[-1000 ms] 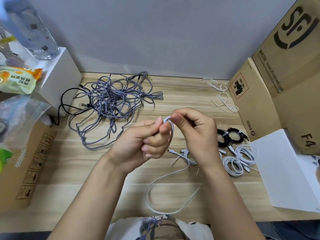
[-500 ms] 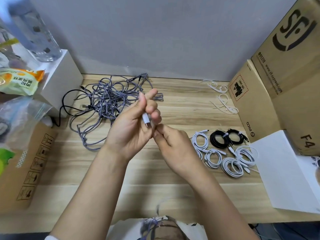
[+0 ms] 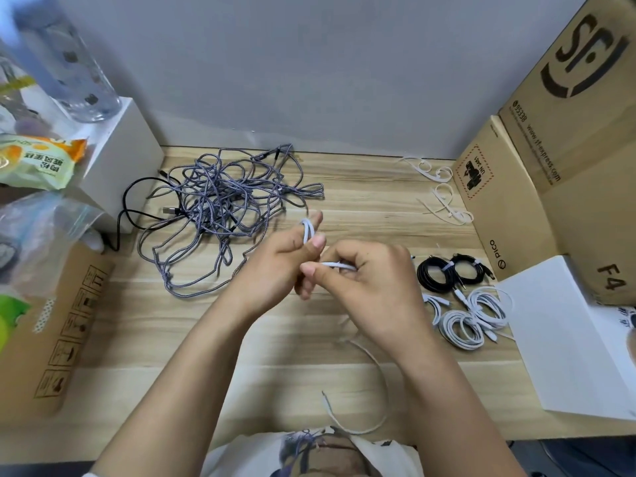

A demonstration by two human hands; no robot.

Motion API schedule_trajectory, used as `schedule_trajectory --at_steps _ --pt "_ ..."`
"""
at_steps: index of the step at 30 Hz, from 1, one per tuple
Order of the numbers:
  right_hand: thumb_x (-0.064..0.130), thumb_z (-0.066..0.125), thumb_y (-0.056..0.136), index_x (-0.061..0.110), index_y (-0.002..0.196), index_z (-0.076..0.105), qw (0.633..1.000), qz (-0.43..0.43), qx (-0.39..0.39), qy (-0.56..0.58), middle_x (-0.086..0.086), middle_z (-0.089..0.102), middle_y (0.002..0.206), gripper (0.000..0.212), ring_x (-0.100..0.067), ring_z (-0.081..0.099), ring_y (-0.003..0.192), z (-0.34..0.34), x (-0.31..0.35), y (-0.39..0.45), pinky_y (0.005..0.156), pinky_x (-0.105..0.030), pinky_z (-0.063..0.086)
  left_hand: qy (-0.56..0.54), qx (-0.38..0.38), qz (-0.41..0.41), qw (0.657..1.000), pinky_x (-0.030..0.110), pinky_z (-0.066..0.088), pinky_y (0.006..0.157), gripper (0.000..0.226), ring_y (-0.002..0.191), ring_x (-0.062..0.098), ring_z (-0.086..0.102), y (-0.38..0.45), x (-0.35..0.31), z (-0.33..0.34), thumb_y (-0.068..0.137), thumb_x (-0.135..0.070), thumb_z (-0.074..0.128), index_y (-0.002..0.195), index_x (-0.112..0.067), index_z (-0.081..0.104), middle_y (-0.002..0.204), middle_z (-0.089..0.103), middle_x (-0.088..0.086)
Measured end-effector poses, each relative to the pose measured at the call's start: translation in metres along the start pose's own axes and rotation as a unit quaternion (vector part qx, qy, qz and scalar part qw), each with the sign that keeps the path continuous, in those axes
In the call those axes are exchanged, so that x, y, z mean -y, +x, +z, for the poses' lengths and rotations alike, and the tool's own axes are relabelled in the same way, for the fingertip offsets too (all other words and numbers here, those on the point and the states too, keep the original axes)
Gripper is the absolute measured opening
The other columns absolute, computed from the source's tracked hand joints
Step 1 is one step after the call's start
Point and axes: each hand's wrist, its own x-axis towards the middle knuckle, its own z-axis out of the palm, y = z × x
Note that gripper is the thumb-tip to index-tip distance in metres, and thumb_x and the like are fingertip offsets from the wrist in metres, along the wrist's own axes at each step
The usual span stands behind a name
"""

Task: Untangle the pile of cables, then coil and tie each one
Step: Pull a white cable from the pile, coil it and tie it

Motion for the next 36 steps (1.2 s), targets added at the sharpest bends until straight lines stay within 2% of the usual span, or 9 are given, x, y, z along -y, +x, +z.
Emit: schedule_trajectory --at_steps 3,6,9,13,19,22,26,31,36 --pt "0.04 0.077 0.061 0.031 0.068 0.067 0.998 -0.003 -0.047 0.04 0.01 0.065 0.056 0.016 -0.009 0.058 0.055 -0.004 0.0 0.002 0.058 -0.03 0.047 -0.052 0.064 -0.021 0.996 0.012 0.033 0.044 0.047 0.038 0.007 0.034 -0.007 -0.003 0.002 0.096 -0.028 0.04 0.052 -0.011 0.04 0.038 0.03 -0.005" --pt "0.03 0.086 0.057 0.025 0.061 0.065 0.995 -0.021 -0.078 0.059 0.015 0.049 0.048 0.021 -0.005 0.043 0.047 -0.007 -0.001 0.002 0.051 -0.017 0.032 -0.11 0.13 -0.04 0.985 0.019 0.015 0.041 0.053 0.041 0.009 0.017 -0.01 -0.001 -0.002 0.093 -0.049 0.032 0.047 -0.025 0.043 0.042 0.024 -0.009" --pt "0.032 0.081 0.057 0.029 0.062 0.064 0.99 -0.026 -0.095 0.105 0.009 0.045 0.05 0.017 -0.006 0.039 0.048 -0.007 -0.004 0.004 0.052 -0.023 0.034 -0.17 0.225 -0.047 0.958 0.014 0.016 0.039 0.055 0.04 0.006 0.014 -0.011 0.002 -0.008 0.089 -0.062 0.04 0.056 -0.021 0.055 0.043 0.022 -0.01" --pt "0.029 0.07 0.074 0.03 0.074 0.073 0.985 -0.054 -0.081 0.145 -0.001 0.066 0.07 0.003 -0.019 0.061 0.067 -0.009 -0.006 0.009 0.063 -0.037 0.047 -0.319 0.336 -0.028 0.886 0.014 0.019 0.038 0.04 0.04 0.003 0.016 -0.011 0.002 -0.017 0.093 -0.044 0.047 0.085 -0.01 0.066 0.047 0.023 -0.012" --pt "0.031 0.049 0.088 0.038 0.08 0.062 0.981 -0.001 0.048 0.189 0.016 0.045 0.051 0.017 0.0 0.041 0.05 0.001 -0.01 0.011 0.055 -0.014 0.033 -0.554 0.346 0.025 0.756 0.025 0.024 0.049 0.025 0.043 0.01 0.019 -0.006 -0.021 -0.02 0.101 -0.014 0.035 0.104 0.004 0.052 0.051 0.022 -0.003" --pt "0.038 0.044 0.088 0.042 0.064 0.052 0.989 0.027 0.097 0.109 0.012 0.042 0.048 0.026 -0.009 0.039 0.052 0.013 -0.006 0.006 0.055 -0.029 0.035 -0.576 0.248 0.042 0.778 0.025 0.034 0.052 0.029 0.05 0.012 0.033 -0.002 -0.032 -0.018 0.099 -0.008 0.036 0.121 0.008 0.045 0.057 0.038 0.003" --pt "0.033 0.045 0.096 0.022 0.088 0.062 0.991 0.01 0.121 -0.064 -0.002 0.056 0.067 0.022 -0.031 0.054 0.074 0.013 -0.002 0.002 0.068 -0.041 0.045 -0.4 0.036 0.043 0.915 0.016 0.038 0.044 0.041 0.043 0.005 0.047 0.002 -0.023 -0.003 0.086 -0.018 0.04 0.123 -0.003 0.045 0.052 0.048 -0.007" --pt "0.047 0.037 0.087 0.015 0.085 0.066 0.988 -0.003 0.091 -0.129 -0.001 0.047 0.057 0.043 -0.031 0.053 0.068 0.009 0.001 -0.003 0.062 -0.037 0.042 -0.308 0.015 0.04 0.951 0.02 0.05 0.053 0.047 0.052 0.014 0.062 -0.002 -0.019 0.005 0.082 -0.022 0.043 0.126 -0.005 0.041 0.059 0.062 0.001" --pt "0.043 0.058 0.084 0.018 0.079 0.068 0.994 -0.001 0.056 -0.094 0.002 0.052 0.051 0.027 -0.026 0.053 0.065 0.003 0.002 -0.005 0.065 -0.037 0.048 -0.114 -0.017 0.04 0.993 0.014 0.046 0.058 0.03 0.056 0.006 0.057 0.001 -0.009 0.001 0.096 -0.013 0.04 0.126 -0.011 0.045 0.061 0.064 -0.002"
